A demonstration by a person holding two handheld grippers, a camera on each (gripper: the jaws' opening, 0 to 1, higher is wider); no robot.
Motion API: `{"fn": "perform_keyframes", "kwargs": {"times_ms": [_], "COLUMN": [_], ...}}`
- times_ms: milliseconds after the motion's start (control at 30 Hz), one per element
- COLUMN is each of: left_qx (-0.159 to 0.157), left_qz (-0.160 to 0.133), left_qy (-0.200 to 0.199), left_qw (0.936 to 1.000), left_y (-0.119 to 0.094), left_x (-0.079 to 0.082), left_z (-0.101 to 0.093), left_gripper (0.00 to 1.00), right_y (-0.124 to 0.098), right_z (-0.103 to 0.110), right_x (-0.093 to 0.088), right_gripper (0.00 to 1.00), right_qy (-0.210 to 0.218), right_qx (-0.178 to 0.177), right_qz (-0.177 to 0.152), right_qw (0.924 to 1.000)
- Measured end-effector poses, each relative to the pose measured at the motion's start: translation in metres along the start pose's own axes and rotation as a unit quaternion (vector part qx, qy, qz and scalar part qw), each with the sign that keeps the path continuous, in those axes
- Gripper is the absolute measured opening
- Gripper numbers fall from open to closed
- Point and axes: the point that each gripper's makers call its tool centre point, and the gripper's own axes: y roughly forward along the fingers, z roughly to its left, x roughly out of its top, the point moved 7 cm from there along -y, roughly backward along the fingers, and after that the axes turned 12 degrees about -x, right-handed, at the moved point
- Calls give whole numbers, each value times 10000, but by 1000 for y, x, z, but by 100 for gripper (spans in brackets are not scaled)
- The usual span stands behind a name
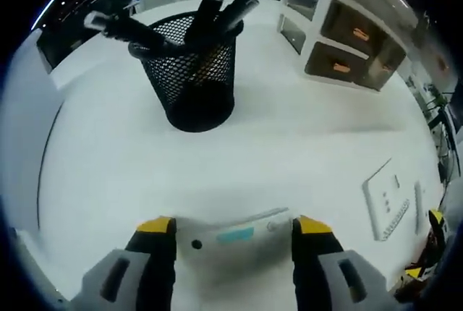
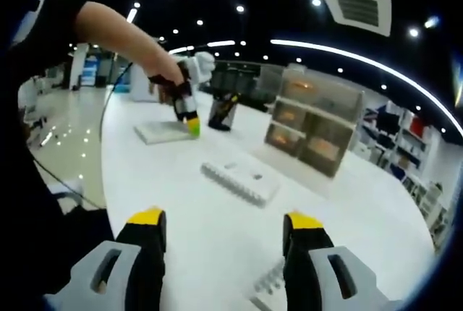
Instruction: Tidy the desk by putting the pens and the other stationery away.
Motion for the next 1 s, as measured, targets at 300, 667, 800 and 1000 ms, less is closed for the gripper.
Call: {"fn": "perform_keyframes", "kwargs": {"times_ms": [300,667,800,1000], "left_qx": [-122,-198,-226,-265], "left_qz": [53,-139,-208,-308], "left_qy": [221,504,615,827], "left_qw": [9997,9984,9976,9957], "left_y": [-3,-17,-21,-27], "left_x": [-4,-1,-3,-3], "left_z": [-2,-9,-12,-16], "left_gripper": [63,63,63,63], "right_y": [7,21,25,30], "right_z": [7,24,30,37], "right_x": [14,27,29,33], "right_gripper": [62,62,62,62], "right_qy": [30,111,-32,-285], "right_qx": [84,344,409,437], "right_qz": [-201,-314,-320,-298], "right_qw": [9998,9989,9986,9982]}}
